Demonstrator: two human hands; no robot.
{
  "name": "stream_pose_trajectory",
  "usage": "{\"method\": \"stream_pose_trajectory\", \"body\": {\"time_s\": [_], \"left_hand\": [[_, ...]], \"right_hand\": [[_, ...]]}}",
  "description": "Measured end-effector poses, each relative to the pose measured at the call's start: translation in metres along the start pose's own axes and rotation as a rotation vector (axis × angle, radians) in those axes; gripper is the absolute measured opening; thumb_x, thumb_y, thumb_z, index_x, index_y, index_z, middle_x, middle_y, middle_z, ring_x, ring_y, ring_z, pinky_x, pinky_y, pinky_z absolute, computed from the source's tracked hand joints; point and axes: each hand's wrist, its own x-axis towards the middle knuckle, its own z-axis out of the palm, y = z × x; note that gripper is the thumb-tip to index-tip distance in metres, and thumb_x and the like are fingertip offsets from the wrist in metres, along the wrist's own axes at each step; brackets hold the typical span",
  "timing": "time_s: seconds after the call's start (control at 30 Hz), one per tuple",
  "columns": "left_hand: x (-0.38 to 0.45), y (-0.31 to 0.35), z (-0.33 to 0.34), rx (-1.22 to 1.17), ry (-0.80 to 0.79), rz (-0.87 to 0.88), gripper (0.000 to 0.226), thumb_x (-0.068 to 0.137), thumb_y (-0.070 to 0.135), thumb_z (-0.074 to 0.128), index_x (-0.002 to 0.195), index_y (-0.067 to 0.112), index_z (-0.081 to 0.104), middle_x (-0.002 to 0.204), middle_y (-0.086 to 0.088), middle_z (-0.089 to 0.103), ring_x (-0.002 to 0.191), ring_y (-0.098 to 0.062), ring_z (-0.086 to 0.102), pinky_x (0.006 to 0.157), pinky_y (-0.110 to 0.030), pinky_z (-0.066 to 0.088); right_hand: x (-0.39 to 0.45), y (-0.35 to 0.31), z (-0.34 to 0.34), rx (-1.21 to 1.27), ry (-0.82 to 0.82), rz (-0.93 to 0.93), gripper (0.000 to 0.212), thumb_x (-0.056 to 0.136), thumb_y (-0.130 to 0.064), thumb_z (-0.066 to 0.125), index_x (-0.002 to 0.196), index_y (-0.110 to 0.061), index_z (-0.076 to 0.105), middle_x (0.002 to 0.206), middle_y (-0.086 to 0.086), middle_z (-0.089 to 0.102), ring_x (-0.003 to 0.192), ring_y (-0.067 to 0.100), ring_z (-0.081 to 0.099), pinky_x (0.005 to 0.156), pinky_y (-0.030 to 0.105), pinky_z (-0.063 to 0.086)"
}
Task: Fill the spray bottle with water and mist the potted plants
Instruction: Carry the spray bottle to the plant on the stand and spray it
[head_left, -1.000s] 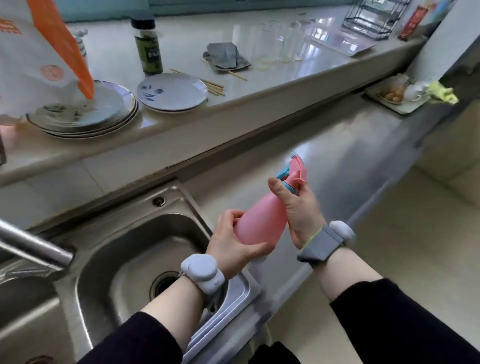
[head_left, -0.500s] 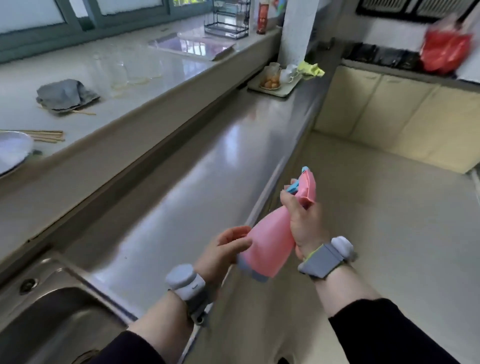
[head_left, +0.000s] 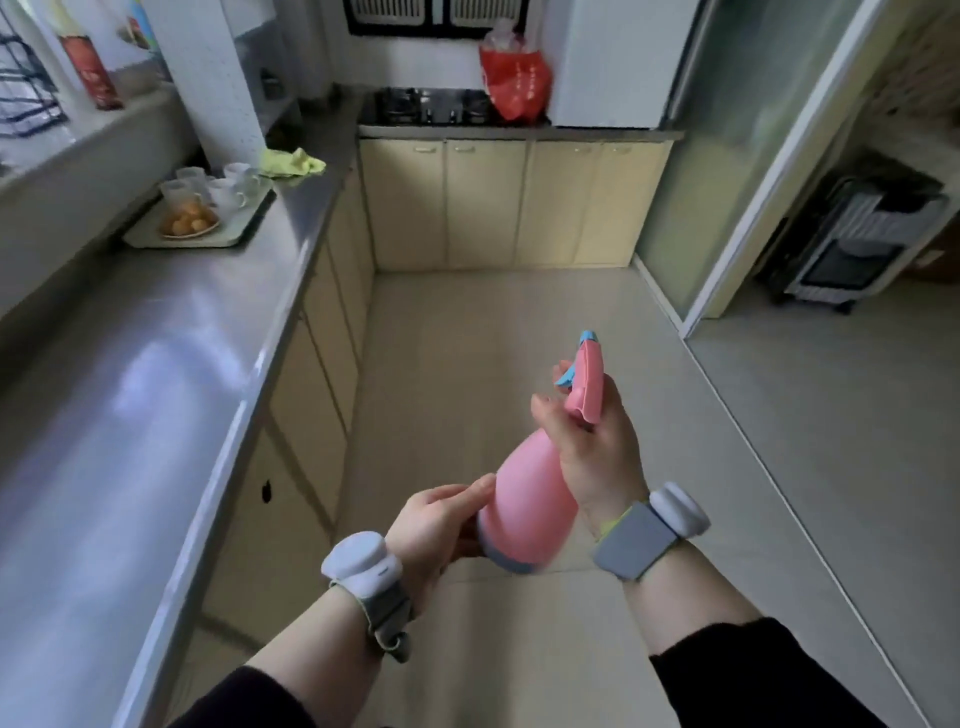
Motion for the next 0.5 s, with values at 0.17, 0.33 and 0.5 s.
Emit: {"method": "stream_pose_trajectory", "body": {"time_s": [0.17, 0.33, 0.5], "left_hand": [[0.085, 0.026, 0.068, 0.106, -0.134, -0.056, 0.036, 0.090, 0.030, 0.063, 0.105, -0.002, 0.070, 0.105, -0.023, 0.070, 0.085, -0.029, 0.065, 0.086, -0.043, 0.054], [0.173, 0.057, 0.129, 0.217, -0.261, -0.079, 0.035, 0.090, 0.032, 0.064, 0.101, 0.000, 0.071, 0.100, -0.020, 0.073, 0.082, -0.031, 0.069, 0.086, -0.041, 0.057], [0.252, 0.088, 0.180, 0.359, -0.410, -0.072, 0.035, 0.090, 0.035, 0.064, 0.089, 0.001, 0.073, 0.076, -0.014, 0.069, 0.061, -0.025, 0.063, 0.064, -0.031, 0.056]], "right_hand": [[0.061, 0.021, -0.059, -0.097, 0.218, -0.002, 0.028, 0.072, -0.037, 0.063, 0.097, -0.031, 0.053, 0.102, -0.017, 0.061, 0.097, 0.004, 0.058, 0.084, 0.022, 0.042], [0.130, 0.037, -0.102, -0.150, 0.408, 0.007, 0.036, 0.073, -0.035, 0.062, 0.106, -0.021, 0.056, 0.106, -0.008, 0.062, 0.100, 0.011, 0.059, 0.088, 0.025, 0.044], [0.197, 0.042, -0.141, -0.225, 0.553, 0.036, 0.047, 0.073, -0.036, 0.059, 0.116, -0.018, 0.056, 0.109, -0.009, 0.062, 0.094, -0.004, 0.057, 0.080, 0.000, 0.037]]}}
